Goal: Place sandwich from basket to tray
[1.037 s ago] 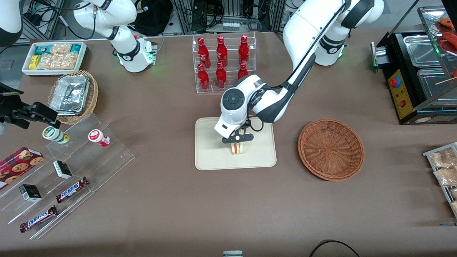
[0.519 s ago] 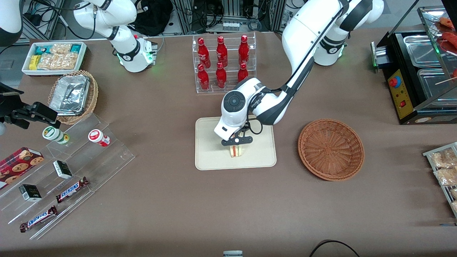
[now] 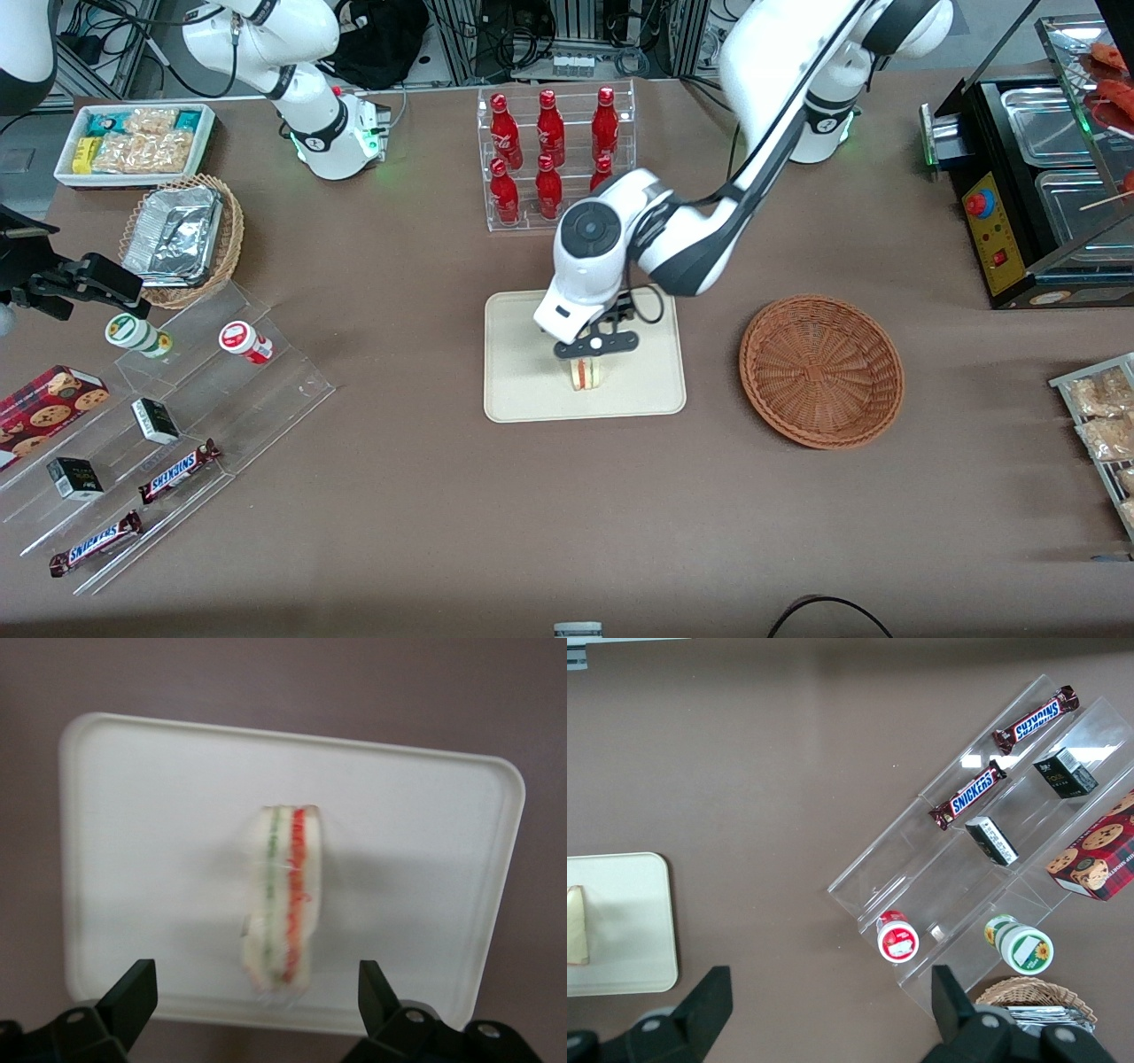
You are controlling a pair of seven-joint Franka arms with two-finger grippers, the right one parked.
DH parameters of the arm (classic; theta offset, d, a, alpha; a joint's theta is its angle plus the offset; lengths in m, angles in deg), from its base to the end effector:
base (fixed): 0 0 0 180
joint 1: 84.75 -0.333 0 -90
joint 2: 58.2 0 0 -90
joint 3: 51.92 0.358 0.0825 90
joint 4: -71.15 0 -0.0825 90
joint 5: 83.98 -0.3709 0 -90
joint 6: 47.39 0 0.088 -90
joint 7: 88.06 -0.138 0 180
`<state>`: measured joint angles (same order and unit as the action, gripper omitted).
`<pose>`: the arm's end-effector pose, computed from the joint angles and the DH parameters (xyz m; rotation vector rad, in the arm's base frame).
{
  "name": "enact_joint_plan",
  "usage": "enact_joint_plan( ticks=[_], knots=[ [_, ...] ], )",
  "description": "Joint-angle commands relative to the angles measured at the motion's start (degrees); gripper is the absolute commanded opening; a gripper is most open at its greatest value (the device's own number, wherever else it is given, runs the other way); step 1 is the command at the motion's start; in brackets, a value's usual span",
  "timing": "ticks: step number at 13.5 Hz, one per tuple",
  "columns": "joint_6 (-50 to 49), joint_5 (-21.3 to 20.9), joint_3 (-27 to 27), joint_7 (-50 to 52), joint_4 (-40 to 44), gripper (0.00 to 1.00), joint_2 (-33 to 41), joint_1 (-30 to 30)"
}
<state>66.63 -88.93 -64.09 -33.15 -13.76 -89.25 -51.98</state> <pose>0.5242 -0.4760 0.3743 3.1268 0.2607 -0.0585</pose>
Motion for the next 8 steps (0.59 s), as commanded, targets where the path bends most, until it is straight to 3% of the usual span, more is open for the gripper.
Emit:
enact_joint_plan(
  ticks=[1, 6, 8],
  knots=[
    [-7.39, 0.03, 0.13, 0.63, -2.37, 1.00, 10.19, -4.54],
    [-20.91, -0.23, 0.04, -1.64, -2.80, 1.00, 22.24, -14.39],
    [-26.03, -0.76, 1.26, -8.12, -4.91, 1.00, 26.72, -16.84]
  ],
)
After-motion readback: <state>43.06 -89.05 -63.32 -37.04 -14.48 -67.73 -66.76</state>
